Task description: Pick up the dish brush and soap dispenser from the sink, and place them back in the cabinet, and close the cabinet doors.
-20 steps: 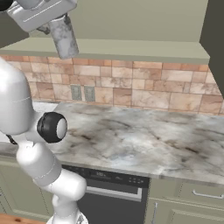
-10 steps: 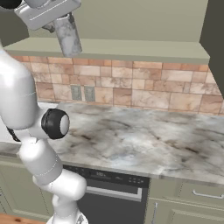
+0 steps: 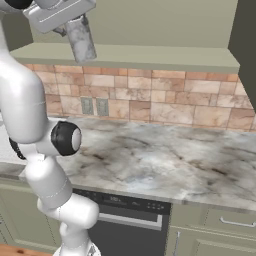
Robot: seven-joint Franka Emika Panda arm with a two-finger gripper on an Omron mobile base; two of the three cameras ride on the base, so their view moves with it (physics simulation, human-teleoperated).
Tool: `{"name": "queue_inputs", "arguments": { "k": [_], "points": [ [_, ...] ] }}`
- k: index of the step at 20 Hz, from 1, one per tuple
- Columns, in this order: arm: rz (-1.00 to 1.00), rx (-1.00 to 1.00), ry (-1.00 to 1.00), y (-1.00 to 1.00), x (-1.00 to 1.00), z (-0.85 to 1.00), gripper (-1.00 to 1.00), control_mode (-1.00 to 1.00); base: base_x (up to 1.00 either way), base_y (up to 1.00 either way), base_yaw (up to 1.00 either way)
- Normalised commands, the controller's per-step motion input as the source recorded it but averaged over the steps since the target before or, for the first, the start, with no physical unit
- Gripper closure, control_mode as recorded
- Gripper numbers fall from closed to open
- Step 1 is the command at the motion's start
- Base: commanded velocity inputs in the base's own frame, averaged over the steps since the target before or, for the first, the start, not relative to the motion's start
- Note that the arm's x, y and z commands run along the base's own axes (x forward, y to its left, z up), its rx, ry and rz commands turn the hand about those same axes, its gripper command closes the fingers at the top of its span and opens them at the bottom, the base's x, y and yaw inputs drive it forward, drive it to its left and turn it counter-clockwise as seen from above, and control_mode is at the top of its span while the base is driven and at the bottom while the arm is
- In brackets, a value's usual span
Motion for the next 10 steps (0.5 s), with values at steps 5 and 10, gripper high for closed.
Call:
{"name": "queue_inputs", "arguments": {
  "k": [5, 10],
  "points": [
    [0.00, 0.00, 0.00, 0.00, 0.19, 0.00, 1.00, -1.00, 0.00, 0.00, 0.00],
    [0.00, 0.00, 0.00, 0.00, 0.11, -0.03, 1.00, -1.00, 0.00, 0.00, 0.00]
  ]
}}
